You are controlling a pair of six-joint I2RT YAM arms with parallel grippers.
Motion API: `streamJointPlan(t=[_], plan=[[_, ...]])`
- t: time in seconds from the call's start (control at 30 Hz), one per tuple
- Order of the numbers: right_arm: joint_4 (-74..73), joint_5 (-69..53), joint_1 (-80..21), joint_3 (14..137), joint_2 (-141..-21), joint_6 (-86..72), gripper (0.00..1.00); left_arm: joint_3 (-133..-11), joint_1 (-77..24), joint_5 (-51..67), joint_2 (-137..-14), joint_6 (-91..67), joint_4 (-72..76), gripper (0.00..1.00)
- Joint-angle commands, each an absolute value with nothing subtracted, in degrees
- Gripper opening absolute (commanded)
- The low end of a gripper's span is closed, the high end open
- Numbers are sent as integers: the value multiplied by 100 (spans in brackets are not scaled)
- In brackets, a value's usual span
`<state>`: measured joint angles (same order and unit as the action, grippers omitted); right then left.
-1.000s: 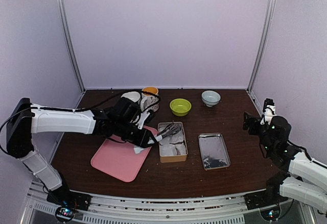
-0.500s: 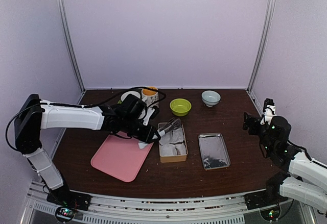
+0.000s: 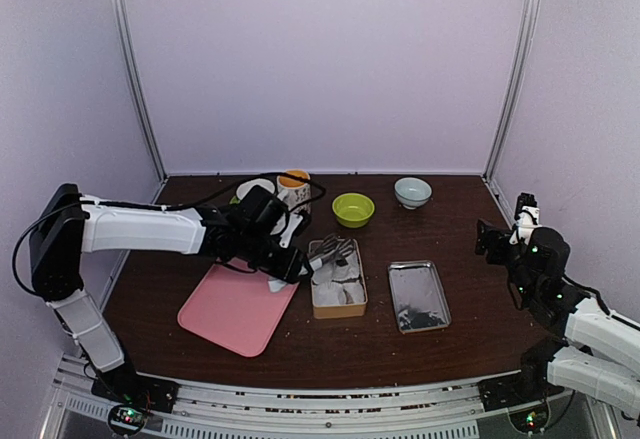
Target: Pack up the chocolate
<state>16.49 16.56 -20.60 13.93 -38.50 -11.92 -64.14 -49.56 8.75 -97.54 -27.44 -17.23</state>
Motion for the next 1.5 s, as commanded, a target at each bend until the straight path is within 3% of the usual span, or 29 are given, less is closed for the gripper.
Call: streamJointPlan(t=[0.0, 0.27, 0.57, 1.47], plan=[[1692, 1701, -2039, 1438, -3810, -1160, 92, -6422, -4957, 822, -9187, -2705, -1573, 45], [1685, 1688, -2039, 1439, -3810, -1160, 92, -6142, -4917, -27, -8254, -2896, -2401, 47], [1645, 1662, -2039, 1439, -3779, -1151, 92, -5462, -4129, -511, -7605, -3296, -3233, 47], [1637, 1633, -2039, 1491, -3877, -1140, 92, -6227, -3566, -650, -8935, -2506, -3310, 43]])
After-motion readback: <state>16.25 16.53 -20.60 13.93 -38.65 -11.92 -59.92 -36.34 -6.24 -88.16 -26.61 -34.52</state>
